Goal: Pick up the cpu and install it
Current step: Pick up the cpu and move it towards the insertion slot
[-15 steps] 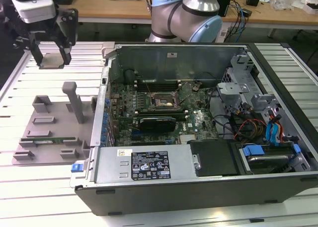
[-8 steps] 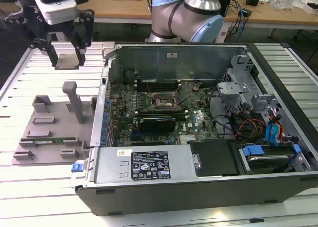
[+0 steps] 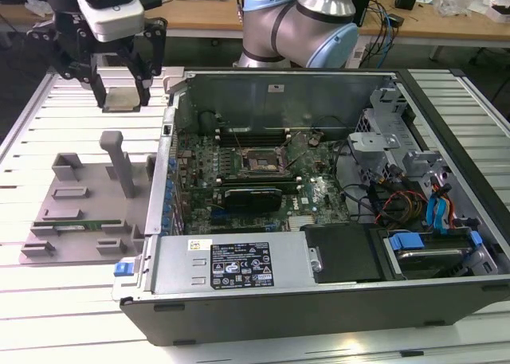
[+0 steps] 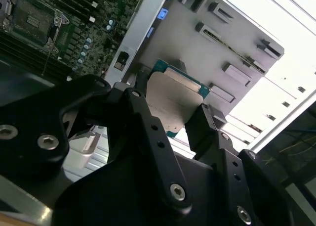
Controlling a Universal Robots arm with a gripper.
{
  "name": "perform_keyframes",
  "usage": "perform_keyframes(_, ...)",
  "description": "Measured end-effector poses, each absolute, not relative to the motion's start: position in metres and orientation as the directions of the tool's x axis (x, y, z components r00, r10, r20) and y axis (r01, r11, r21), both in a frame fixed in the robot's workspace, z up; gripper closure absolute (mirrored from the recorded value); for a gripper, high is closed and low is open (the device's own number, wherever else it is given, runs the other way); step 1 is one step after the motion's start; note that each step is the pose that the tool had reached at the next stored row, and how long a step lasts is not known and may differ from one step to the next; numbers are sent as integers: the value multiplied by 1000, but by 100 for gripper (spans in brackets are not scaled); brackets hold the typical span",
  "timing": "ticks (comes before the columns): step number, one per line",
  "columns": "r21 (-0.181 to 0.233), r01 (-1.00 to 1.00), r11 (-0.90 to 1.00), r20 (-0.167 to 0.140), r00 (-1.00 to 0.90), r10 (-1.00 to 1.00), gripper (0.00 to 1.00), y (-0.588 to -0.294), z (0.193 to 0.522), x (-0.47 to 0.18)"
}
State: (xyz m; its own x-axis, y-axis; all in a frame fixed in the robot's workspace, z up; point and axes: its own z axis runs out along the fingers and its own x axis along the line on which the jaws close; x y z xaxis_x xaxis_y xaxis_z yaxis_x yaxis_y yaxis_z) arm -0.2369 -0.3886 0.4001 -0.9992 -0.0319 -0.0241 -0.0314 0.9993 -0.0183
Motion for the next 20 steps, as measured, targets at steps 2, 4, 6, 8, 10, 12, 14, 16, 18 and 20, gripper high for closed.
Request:
perform_keyframes(2, -18, -31, 999, -24, -999, -32, 45, -389, 399, -234)
perform_keyframes(4, -18, -31, 999, -24, -999, -32, 45, -388, 398, -231)
perform_keyframes(6, -19, -31, 999, -24, -999, -32, 45, -388, 395, -223)
perform_keyframes(8, -19, -31, 999, -24, -999, -32, 45, -388, 393, -205)
perform_keyframes(10, -19, -31, 999, -24, -999, -32, 45, -388, 392, -199)
perform_keyframes(12, -19, -31, 999, -24, -999, -32, 45, -388, 392, -196)
perform_keyframes(14, -19, -31, 999, -24, -999, -32, 45, -388, 391, -192)
perform_keyframes(16, -19, -31, 999, -24, -999, -32, 45, -388, 390, -189)
perform_keyframes(18, -19, -31, 999, -24, -999, -32, 45, -387, 389, -184)
perform_keyframes(20, -19, -31, 999, -24, -999, -32, 45, -387, 389, -180)
